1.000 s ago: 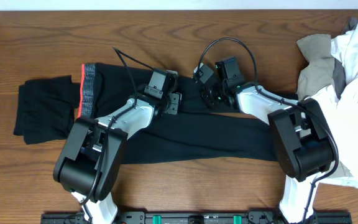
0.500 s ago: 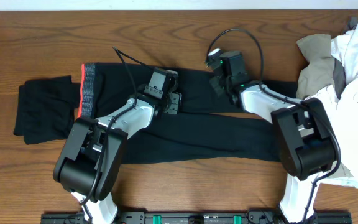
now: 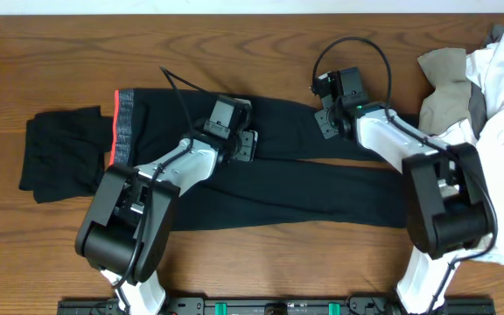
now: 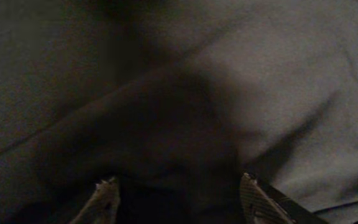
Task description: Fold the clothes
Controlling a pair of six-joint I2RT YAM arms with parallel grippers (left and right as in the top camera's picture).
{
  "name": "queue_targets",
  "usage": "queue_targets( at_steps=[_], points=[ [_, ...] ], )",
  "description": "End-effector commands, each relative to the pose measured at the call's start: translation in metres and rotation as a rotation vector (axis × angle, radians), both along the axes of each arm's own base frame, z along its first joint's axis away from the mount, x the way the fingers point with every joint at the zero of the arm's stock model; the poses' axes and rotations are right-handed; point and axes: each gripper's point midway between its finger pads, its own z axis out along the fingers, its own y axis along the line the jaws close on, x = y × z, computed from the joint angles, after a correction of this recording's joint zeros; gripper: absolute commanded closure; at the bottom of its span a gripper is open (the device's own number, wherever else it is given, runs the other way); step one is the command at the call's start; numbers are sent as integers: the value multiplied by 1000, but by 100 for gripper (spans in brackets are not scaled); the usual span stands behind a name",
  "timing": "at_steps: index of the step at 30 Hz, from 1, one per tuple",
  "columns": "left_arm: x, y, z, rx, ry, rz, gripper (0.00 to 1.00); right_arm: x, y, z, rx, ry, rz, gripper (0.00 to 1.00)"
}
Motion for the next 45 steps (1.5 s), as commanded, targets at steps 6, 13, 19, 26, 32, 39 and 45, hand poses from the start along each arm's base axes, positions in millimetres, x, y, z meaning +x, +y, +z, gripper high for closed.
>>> queue_targets(
  at_steps=[6, 13, 19, 26, 32, 39, 45],
  points=[
    [-9, 20, 31, 91, -45, -4, 19, 9, -21, 129, 125, -233, -123, 19],
    [-35, 52, 114, 69, -112, 47, 2, -53, -40, 168, 113, -155, -144, 1],
    [-78, 107, 150, 78, -64, 175, 2, -112, -53, 151, 140, 69, -316, 1],
    [-134, 174, 139, 27, 176, 598, 2, -165, -63, 125, 181, 297, -643, 1],
    [-170, 208, 111, 16, 334, 842, 2, -182, -65, 105, 171, 342, -731, 1],
    [-195, 228, 81, -5, 423, 1026, 2, -198, -66, 81, 135, 395, -730, 1],
    [-205, 246, 63, -47, 436, 1187, 2, -204, -67, 75, 124, 415, -732, 1]
  ],
)
